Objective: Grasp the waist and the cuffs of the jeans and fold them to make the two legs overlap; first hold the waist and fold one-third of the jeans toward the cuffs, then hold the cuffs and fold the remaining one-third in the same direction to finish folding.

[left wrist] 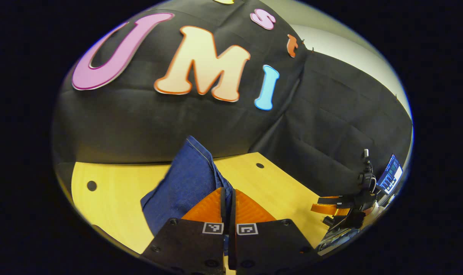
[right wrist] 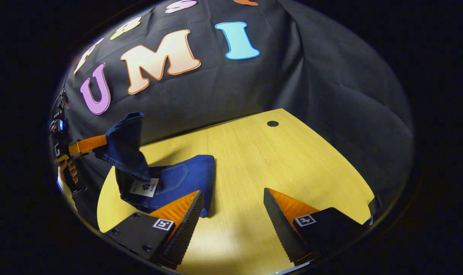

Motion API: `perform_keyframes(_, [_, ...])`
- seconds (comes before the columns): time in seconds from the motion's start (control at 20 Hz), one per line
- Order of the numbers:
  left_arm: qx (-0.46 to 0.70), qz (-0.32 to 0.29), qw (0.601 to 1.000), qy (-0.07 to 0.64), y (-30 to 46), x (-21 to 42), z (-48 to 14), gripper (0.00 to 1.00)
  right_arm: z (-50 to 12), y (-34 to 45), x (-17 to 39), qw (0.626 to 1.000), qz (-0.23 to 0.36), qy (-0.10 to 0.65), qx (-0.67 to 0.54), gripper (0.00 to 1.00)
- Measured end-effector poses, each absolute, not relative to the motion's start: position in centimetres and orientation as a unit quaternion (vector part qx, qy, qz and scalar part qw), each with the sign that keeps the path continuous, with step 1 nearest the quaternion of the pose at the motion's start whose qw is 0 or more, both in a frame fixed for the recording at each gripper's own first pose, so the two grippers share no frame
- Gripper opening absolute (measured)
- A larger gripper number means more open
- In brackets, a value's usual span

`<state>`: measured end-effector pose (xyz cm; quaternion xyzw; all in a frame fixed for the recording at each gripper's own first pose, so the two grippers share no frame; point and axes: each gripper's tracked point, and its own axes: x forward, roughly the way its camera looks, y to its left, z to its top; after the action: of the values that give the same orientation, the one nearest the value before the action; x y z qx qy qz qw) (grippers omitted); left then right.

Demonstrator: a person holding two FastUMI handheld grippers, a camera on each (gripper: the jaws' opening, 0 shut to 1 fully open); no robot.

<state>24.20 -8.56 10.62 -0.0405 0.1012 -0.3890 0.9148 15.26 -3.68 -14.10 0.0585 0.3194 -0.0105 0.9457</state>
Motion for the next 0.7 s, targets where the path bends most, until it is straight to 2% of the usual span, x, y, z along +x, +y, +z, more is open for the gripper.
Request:
perform_keyframes(0.25, [0.037, -0.381, 0.913, 0.144, -14.8, 23.7, 4.0, 0.0, -14.0, -5.7, 15.3, 0.945, -0.003, 0.322, 0.059, 0.98])
perform_keyframes(0.45, [0.071, -0.344, 0.917, 0.191, -16.9, 23.3, -2.0, 0.0, -14.5, -6.3, 15.4, 0.942, 0.003, 0.328, 0.065, 0.99])
perform_keyframes(0.7, [0.096, -0.31, 0.924, 0.204, -18.4, 23.2, -4.9, 0.01, -14.6, -6.0, 15.8, 0.941, 0.012, 0.329, 0.074, 0.98])
